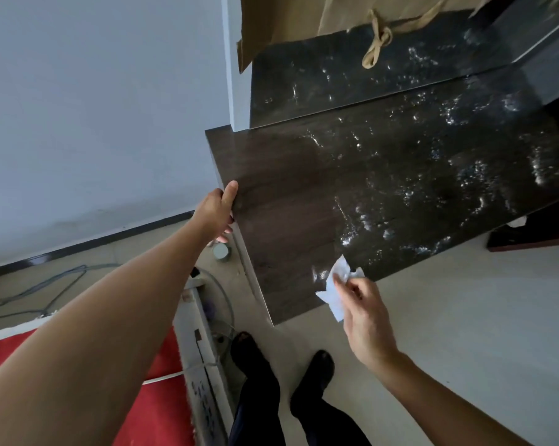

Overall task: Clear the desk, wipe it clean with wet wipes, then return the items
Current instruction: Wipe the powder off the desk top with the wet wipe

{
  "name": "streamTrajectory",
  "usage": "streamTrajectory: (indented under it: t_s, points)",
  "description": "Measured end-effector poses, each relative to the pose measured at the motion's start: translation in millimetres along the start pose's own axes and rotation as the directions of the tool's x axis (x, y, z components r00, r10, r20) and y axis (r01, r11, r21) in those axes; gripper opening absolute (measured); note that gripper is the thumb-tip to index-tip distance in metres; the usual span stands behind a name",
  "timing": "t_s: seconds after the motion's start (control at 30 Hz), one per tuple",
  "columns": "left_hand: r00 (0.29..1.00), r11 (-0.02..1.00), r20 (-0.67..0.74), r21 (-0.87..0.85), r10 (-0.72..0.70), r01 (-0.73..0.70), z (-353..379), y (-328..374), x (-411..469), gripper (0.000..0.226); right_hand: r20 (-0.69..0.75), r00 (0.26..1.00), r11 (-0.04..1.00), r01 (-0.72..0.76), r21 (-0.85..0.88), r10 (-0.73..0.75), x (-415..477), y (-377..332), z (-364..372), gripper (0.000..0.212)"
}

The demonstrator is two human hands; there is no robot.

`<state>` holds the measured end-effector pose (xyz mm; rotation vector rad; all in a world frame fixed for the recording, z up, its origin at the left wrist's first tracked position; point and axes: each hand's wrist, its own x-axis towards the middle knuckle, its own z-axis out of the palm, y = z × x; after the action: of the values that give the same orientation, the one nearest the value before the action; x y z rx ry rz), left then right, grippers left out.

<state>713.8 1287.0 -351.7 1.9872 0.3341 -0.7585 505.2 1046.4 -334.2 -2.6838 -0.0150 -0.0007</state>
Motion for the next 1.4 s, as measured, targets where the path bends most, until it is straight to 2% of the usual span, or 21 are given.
streamTrajectory:
  t_s: [0.07, 0.17, 0.23, 0.27, 0.33, 0.43, 0.5, 0.57, 0.6, 0.67, 0.8, 0.9, 1.0, 1.03, 1.1, 1.13, 1.2, 1.27, 1.4]
  points:
    - [0.998, 1.000, -0.060, -0.002, -0.027, 0.027, 7, 2, -2, 0.073, -0.023, 0.999, 0.999, -0.035, -0.030, 0.034, 1, -14, 8, 0.052]
    - [0.979, 0.993, -0.171, -0.065, -0.107, 0.097, 21, 1, -3, 0.084, 0.058, 0.995, 0.996, 0.082, 0.031, -0.084, -10, -55, 29, 0.045]
    - [0.947, 0.972, -0.237, -0.137, -0.217, 0.189, 32, 3, -7, 0.094, 0.101, 0.990, 0.992, 0.094, 0.079, -0.102, -10, -48, 24, 0.044]
    - [0.932, 0.962, -0.262, -0.180, -0.249, 0.207, 37, 6, -12, 0.090, 0.082, 0.994, 0.996, 0.068, 0.058, -0.073, -5, -34, 15, 0.043]
    - [0.913, 0.956, -0.318, -0.226, -0.255, 0.189, 51, 9, -20, 0.077, 0.015, 0.996, 0.997, -0.083, -0.007, 0.083, 5, 5, -7, 0.044]
    - [0.881, 0.974, -0.425, -0.174, -0.208, 0.146, 63, 7, -26, 0.067, -0.029, 0.969, 0.968, -0.246, -0.051, 0.245, 22, 38, -21, 0.046]
    - [0.862, 0.981, -0.471, -0.137, -0.187, 0.138, 65, 9, -27, 0.065, -0.016, 0.986, 0.986, -0.166, -0.013, 0.166, 29, 10, -9, 0.047]
    - [0.858, 0.987, -0.488, -0.100, -0.161, 0.128, 65, 8, -25, 0.063, 0.016, 1.000, 0.999, 0.007, 0.047, -0.008, 28, -30, 12, 0.033]
    - [0.859, 0.989, -0.490, -0.080, -0.151, 0.128, 66, 7, -25, 0.063, 0.032, 0.997, 0.995, 0.067, 0.075, -0.069, 26, -41, 21, 0.025]
    - [0.861, 0.991, -0.491, -0.052, -0.135, 0.126, 65, 5, -25, 0.062, 0.049, 0.995, 0.990, 0.079, 0.114, -0.085, 28, -39, 24, 0.026]
    - [0.872, 0.993, -0.476, -0.013, -0.111, 0.120, 61, 4, -23, 0.061, -0.014, 0.995, 0.995, -0.103, -0.016, 0.103, 51, 24, -2, 0.029]
    - [0.889, 0.995, -0.450, 0.007, -0.086, 0.100, 58, 5, -24, 0.060, -0.002, 0.988, 0.987, -0.157, 0.008, 0.157, 61, 15, 0, 0.039]
    - [0.908, 0.996, -0.412, 0.008, -0.077, 0.088, 54, 4, -22, 0.061, 0.125, 0.992, 0.993, -0.017, 0.119, 0.002, 24, -24, 18, 0.023]
    - [0.915, 0.996, -0.397, 0.014, -0.075, 0.087, 52, 4, -22, 0.062, 0.145, 0.983, 0.985, 0.093, 0.148, -0.115, 11, -31, 17, 0.024]
    - [0.927, 0.996, -0.370, 0.034, -0.064, 0.082, 51, 4, -22, 0.062, 0.123, 0.972, 0.970, 0.178, 0.166, -0.199, 8, -23, 10, 0.026]
    - [0.932, 0.996, -0.358, 0.041, -0.061, 0.081, 49, 4, -22, 0.062, 0.111, 0.981, 0.976, 0.140, 0.168, -0.160, 20, -18, 5, 0.023]
    - [0.943, 0.996, -0.326, 0.041, -0.059, 0.077, 46, 3, -22, 0.063, -0.004, 0.995, 0.991, 0.104, 0.081, -0.104, 54, -5, 4, 0.024]
    - [0.961, 0.998, -0.271, 0.014, -0.049, 0.055, 38, 0, -19, 0.067, 0.005, 1.000, 0.997, 0.031, 0.078, -0.031, 81, -15, 11, 0.033]
    - [0.992, 0.999, -0.129, 0.034, -0.018, 0.022, 22, -7, -15, 0.076, 0.169, 0.951, 0.950, 0.219, 0.223, -0.259, 36, -51, 22, 0.035]
